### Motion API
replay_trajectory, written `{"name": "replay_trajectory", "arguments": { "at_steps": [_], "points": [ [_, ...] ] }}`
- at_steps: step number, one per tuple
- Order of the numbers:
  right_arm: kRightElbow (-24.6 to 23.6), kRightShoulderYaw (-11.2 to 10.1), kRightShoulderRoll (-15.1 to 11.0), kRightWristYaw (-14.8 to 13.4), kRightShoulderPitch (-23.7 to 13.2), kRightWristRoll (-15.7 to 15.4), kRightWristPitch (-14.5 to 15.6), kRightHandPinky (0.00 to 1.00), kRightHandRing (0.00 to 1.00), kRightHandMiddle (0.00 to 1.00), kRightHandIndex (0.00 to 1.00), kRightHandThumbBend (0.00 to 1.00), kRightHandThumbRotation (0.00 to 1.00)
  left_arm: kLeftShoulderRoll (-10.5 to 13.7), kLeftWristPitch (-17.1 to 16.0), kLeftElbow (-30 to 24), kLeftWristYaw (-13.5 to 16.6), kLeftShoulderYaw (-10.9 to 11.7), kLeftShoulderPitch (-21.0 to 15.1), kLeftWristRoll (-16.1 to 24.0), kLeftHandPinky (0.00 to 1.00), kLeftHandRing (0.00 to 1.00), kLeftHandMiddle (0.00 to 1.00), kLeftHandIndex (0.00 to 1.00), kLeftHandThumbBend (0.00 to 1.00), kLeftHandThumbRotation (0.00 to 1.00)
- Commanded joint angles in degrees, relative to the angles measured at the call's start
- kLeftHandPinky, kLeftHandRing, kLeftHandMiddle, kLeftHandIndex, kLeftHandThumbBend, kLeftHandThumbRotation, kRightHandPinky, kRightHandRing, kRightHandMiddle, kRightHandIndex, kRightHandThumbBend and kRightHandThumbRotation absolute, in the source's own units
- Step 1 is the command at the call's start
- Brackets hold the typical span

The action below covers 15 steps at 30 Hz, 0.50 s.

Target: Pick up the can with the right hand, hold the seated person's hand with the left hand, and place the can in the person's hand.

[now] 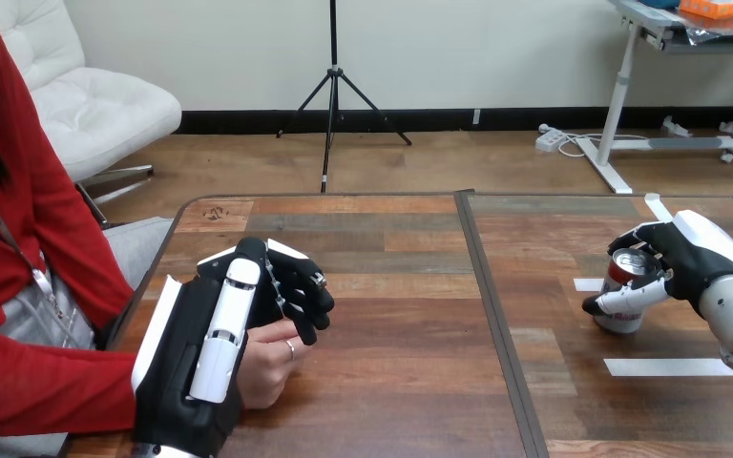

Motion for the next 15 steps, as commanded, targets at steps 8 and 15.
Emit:
{"name": "replay_trajectory", "arguments": {
  "at_steps": [8,15],
  "points": [
    [-0.08,0.55,0.76,-0.98,-4.20,0.10,-1.00,0.55,0.61,0.66,0.68,0.78,0.04,-0.70,-1.46,-0.67,-0.04,1.37,-2.19,-0.67,0.27,0.37,0.41,0.40,0.20,1.00],
    [0.07,0.49,1.02,-1.56,-4.44,0.19,-0.02,0.55,0.61,0.65,0.65,0.72,0.01,-0.57,-0.92,-1.10,-0.04,1.59,-2.15,-0.70,0.26,0.37,0.41,0.40,0.21,1.00]
  ]
}}
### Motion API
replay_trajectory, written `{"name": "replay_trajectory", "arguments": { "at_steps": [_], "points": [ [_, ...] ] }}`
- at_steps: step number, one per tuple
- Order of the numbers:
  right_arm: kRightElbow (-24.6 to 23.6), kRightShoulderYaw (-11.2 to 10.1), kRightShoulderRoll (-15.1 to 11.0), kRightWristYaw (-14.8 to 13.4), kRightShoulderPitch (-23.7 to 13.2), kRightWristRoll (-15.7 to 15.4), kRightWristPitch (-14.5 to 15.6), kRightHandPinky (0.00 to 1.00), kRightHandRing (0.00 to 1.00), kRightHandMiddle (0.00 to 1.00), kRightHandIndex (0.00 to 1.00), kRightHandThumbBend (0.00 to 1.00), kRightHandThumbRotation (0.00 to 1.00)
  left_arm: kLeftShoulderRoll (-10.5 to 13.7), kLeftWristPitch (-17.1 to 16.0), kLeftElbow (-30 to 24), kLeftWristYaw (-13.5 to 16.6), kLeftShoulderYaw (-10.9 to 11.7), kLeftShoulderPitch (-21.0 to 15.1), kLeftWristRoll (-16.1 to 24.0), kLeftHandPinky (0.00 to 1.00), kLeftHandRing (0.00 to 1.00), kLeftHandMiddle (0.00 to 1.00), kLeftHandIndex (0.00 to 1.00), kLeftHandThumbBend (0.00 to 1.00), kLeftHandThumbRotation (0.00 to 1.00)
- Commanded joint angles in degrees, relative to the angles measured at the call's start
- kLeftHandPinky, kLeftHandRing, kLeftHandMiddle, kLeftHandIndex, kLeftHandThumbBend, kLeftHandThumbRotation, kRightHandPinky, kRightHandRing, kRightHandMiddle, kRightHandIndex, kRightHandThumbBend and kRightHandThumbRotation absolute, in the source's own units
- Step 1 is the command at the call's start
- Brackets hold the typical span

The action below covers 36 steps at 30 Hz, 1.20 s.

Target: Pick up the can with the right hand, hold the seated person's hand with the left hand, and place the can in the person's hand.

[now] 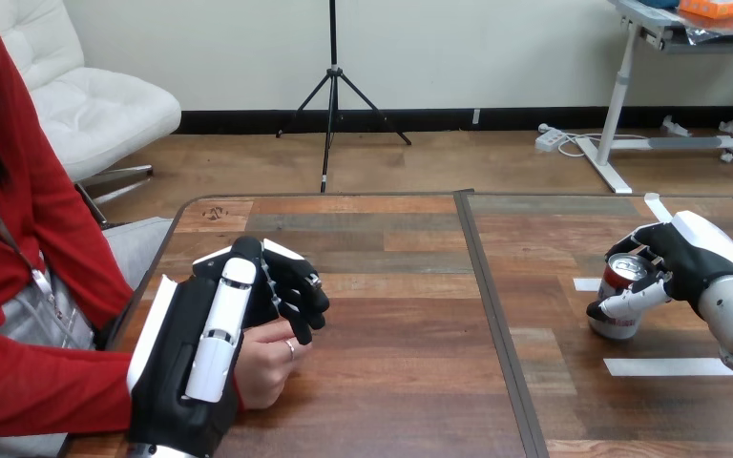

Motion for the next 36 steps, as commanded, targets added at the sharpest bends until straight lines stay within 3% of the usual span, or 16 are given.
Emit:
{"name": "replay_trajectory", "arguments": {
  "at_steps": [1,15,28,36],
  "points": [
    [0.04,0.12,1.00,-1.88,-4.36,0.20,-0.35,0.55,0.61,0.65,0.65,0.71,0.01,-0.57,-0.89,-1.10,-0.03,1.04,-2.16,-0.72,0.26,0.37,0.41,0.40,0.21,1.00],
    [-0.01,-0.27,0.87,-2.46,-4.57,0.73,-0.45,0.48,0.55,0.59,0.59,0.58,0.00,-0.71,-0.96,-0.93,-0.06,1.64,-2.33,-0.54,0.27,0.37,0.41,0.40,0.22,1.00],
    [-0.40,-0.21,0.04,-1.85,-4.93,0.68,-0.83,0.44,0.51,0.56,0.60,0.55,0.03,-0.72,-0.81,-0.99,-0.38,1.82,-2.42,-0.94,0.27,0.37,0.41,0.40,0.21,1.00],
    [-0.68,-0.27,-0.35,-1.71,-5.00,0.71,-1.20,0.46,0.54,0.59,0.63,0.54,0.06,-0.57,-0.91,-0.90,-0.58,1.95,-2.41,-0.91,0.27,0.37,0.41,0.40,0.20,1.00]
  ]
}}
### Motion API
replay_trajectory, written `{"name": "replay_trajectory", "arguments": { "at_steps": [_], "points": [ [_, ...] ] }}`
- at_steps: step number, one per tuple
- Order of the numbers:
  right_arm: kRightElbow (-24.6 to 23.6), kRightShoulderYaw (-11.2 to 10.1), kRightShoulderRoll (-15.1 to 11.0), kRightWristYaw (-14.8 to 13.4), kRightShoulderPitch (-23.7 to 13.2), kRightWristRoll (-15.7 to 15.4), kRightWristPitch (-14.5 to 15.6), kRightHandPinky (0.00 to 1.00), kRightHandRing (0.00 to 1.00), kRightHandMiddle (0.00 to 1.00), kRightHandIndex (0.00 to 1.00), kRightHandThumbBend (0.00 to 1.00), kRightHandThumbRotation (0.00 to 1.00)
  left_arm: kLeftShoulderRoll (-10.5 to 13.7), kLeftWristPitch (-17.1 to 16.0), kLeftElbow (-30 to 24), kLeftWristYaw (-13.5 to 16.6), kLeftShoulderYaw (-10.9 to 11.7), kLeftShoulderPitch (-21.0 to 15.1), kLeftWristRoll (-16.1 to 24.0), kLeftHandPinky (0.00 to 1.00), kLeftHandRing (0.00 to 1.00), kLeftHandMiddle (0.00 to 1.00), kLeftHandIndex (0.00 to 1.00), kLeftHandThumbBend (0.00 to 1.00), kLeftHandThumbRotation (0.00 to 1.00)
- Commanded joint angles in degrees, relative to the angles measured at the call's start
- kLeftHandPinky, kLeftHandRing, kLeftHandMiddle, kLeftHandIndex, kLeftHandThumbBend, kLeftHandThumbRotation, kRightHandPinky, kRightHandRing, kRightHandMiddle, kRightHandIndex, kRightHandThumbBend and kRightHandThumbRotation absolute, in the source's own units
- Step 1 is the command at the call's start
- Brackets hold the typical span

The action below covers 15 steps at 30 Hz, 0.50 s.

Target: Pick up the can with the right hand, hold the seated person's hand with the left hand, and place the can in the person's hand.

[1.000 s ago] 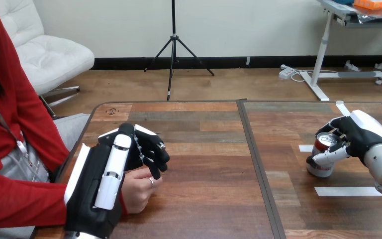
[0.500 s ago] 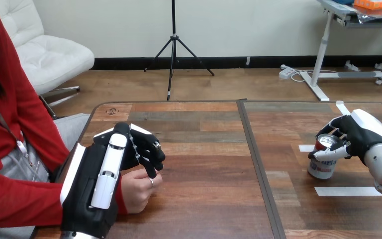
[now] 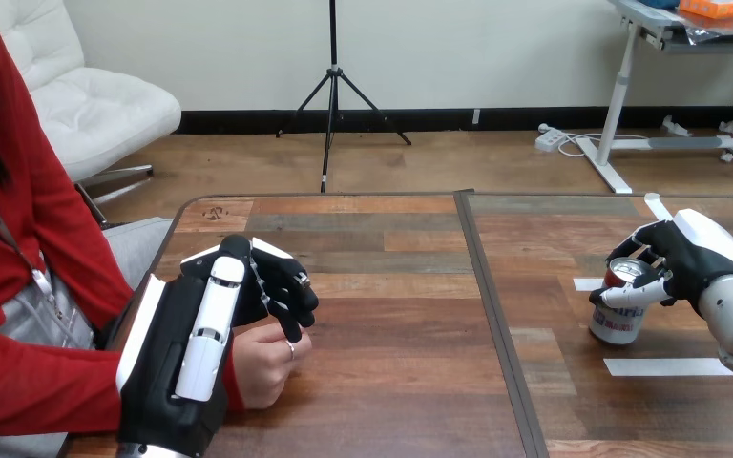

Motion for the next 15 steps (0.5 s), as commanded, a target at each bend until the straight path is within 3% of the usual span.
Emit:
{"name": "replay_trajectory", "arguments": {
  "at_steps": [1,6,15],
  "points": [
    [-0.80,-0.41,-0.52,-0.55,-4.99,0.67,-1.25,0.46,0.55,0.59,0.63,0.54,0.07,-0.60,-0.94,-0.86,-0.31,0.53,-2.43,-0.81,0.27,0.37,0.41,0.40,0.20,1.00],
    [-0.92,-0.56,-0.60,-0.91,-4.94,0.76,-1.34,0.47,0.55,0.60,0.63,0.55,0.04,-0.59,-1.07,-0.72,-0.48,0.59,-2.47,-0.92,0.27,0.37,0.41,0.40,0.21,1.00],
    [-1.03,-0.70,-0.72,-1.72,-4.88,0.83,-1.94,0.41,0.47,0.52,0.56,0.59,0.00,-0.84,-1.00,-0.69,-0.57,0.55,-2.63,-1.18,0.27,0.37,0.41,0.40,0.21,1.00]
  ]
}}
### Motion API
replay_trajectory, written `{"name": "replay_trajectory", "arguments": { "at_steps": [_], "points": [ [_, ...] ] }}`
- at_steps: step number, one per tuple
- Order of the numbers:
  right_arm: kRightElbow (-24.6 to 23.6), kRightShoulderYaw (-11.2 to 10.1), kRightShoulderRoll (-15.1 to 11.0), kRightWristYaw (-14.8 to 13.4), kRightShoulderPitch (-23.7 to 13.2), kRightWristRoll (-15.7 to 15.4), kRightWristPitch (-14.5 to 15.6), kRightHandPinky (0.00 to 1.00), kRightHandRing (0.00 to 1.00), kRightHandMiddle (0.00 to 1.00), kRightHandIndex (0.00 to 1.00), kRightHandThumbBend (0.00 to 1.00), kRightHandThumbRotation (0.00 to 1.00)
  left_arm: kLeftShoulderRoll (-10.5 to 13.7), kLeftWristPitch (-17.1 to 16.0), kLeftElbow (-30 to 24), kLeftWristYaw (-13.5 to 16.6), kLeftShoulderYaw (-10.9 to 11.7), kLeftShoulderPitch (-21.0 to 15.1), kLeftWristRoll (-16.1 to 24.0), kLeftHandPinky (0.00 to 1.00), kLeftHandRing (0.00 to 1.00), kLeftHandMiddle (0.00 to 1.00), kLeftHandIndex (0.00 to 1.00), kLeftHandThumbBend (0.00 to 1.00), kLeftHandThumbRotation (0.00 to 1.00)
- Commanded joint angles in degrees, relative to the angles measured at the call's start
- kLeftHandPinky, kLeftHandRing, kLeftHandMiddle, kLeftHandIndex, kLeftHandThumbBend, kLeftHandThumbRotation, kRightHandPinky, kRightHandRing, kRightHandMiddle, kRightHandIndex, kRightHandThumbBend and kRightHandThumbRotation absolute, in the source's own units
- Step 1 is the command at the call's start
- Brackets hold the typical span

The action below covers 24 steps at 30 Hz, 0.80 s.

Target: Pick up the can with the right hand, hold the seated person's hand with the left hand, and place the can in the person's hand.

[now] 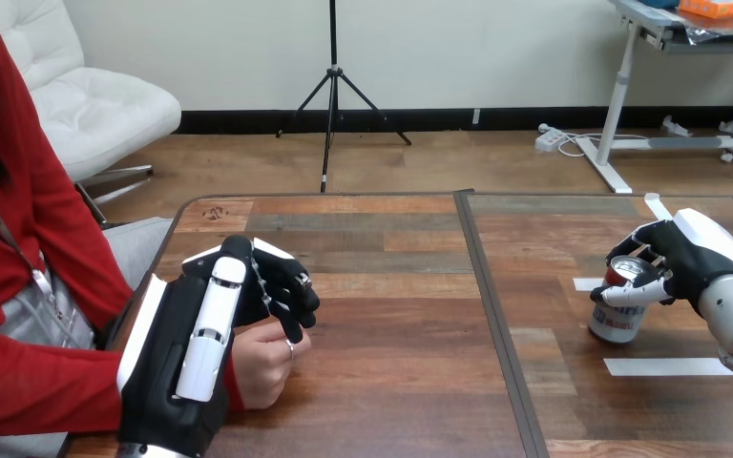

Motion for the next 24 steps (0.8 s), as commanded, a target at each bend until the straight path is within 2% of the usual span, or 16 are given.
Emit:
{"name": "replay_trajectory", "arguments": {
  "at_steps": [1,10,24],
  "points": [
    [-1.07,-0.59,-0.70,-1.76,-4.90,0.67,-1.60,0.41,0.47,0.52,0.56,0.59,0.00,-0.83,-1.04,-0.68,-0.17,0.53,-2.65,-0.96,0.27,0.37,0.41,0.40,0.21,1.00],
    [-1.12,-0.23,-0.87,-2.19,-4.91,0.16,-1.85,0.36,0.40,0.46,0.51,0.66,0.00,-0.69,-0.61,-1.02,-0.17,0.56,-2.73,-1.02,0.27,0.37,0.41,0.40,0.20,1.00],
    [-1.22,0.38,-1.12,-2.33,-4.84,-0.37,-2.79,0.36,0.40,0.46,0.49,0.73,0.00,-0.59,-0.71,-0.76,-0.14,0.90,-3.25,-1.29,0.27,0.37,0.41,0.40,0.16,1.00]
  ]
}}
